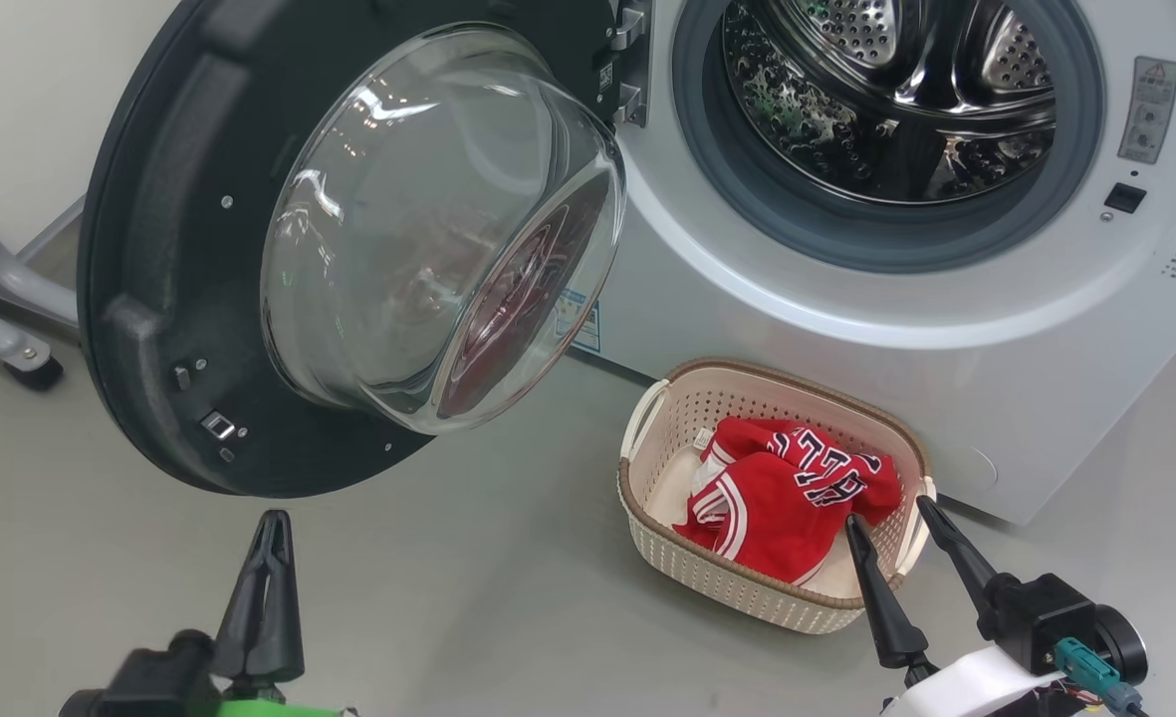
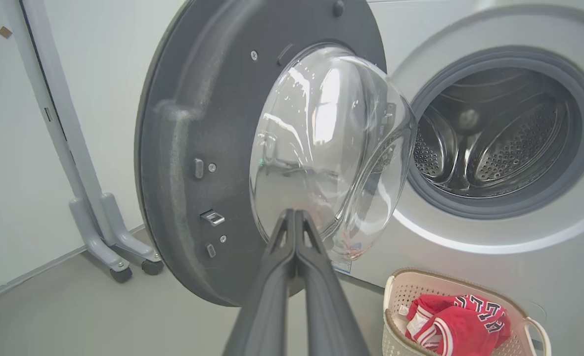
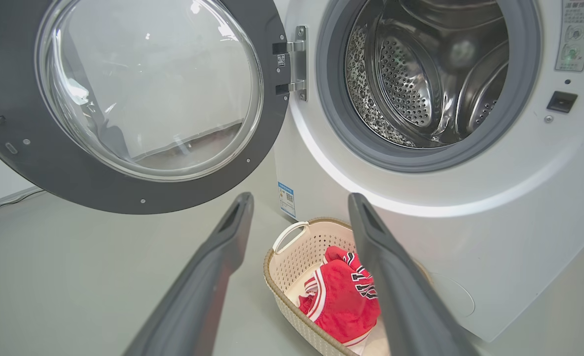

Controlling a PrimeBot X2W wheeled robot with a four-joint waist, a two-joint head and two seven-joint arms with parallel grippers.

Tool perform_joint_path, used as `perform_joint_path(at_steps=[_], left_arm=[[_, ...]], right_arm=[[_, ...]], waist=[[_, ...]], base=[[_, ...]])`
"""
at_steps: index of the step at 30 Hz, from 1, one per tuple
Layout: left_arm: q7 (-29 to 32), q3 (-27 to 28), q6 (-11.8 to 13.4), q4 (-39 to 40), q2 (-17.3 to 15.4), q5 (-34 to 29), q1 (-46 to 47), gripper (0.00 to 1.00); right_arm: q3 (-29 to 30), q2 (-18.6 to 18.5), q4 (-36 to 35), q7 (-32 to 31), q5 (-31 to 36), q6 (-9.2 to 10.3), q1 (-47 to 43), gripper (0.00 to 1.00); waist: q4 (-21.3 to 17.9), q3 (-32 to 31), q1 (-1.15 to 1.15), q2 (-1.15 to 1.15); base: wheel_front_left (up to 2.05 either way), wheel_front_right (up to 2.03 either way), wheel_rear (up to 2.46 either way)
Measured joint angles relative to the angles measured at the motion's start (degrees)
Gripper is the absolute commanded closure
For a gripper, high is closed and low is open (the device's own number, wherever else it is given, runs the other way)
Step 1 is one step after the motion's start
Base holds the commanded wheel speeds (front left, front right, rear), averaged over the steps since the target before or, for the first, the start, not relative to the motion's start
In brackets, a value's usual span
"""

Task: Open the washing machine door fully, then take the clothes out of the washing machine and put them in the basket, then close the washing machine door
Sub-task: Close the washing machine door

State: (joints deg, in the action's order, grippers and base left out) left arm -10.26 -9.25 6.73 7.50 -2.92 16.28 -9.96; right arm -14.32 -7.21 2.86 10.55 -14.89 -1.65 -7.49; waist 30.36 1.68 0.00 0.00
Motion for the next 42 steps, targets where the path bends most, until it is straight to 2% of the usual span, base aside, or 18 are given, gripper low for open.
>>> perform_joint_path(at_steps=[2, 10, 16, 20, 22, 27, 34, 42], left_arm=[[-0.6, -0.3, -0.5, 1.7, 0.0, 5.0, 0.0, 1.0], [-2.1, -4.6, -5.4, 10.1, 0.0, 35.0, 0.9, 1.0], [-4.1, -9.4, -9.3, 19.6, 0.0, 51.3, 1.0, 1.0], [-4.2, -6.0, -12.4, 23.3, 0.1, 62.0, 3.5, 1.0], [-4.2, -2.5, -12.6, 24.5, 0.1, 64.8, 6.5, 1.0], [-4.2, 5.8, -12.6, 26.2, -0.3, 63.2, 11.1, 1.0], [-3.9, 14.1, -12.5, 23.6, -2.1, 70.3, 15.8, 1.0], [-2.8, 25.1, -7.5, 10.5, -7.0, 78.0, 20.6, 1.0]], right_arm=[[0.0, 0.0, 0.0, 0.0, 0.0, 0.01, 0.0, 0.0], [0.1, -0.1, -0.1, -0.2, 0.0, 0.03, 0.0, 0.0], [0.4, -0.4, -0.3, -0.2, 0.0, 0.3, 0.1, 0.0], [0.7, -0.6, -0.7, -0.3, 0.0, 0.37, 0.1, 0.0], [0.9, -0.8, -0.7, -0.3, 0.0, 0.38, 0.1, 0.0], [1.0, -1.0, -1.4, -0.4, 0.0, 0.69, 0.2, 0.0], [0.9, -1.4, -1.8, -0.7, 0.1, 0.74, 0.5, 0.0], [0.9, -1.7, -2.0, -0.7, 0.4, 0.54, 1.2, 0.0]], waist=[[0.0, 0.1, 0.0, 0.0], [0.0, 0.4, 0.0, 0.0], [0.0, 0.9, 0.0, 0.0], [0.0, 1.5, 0.0, 0.0], [0.0, 1.8, 0.0, 0.0], [0.0, 2.5, 0.0, 0.0], [-0.3, 3.5, 0.0, 0.0], [-1.5, 4.6, 0.0, 0.0]], base=[[0.0, 0.0, 0.0], [0.0, 0.0, 0.0], [0.0, 0.0, 0.0], [0.0, 0.0, 0.0], [0.0, 0.0, 0.0], [0.0, 0.0, 0.0], [0.0, 0.0, 0.0], [0.0, 0.0, 0.0]])
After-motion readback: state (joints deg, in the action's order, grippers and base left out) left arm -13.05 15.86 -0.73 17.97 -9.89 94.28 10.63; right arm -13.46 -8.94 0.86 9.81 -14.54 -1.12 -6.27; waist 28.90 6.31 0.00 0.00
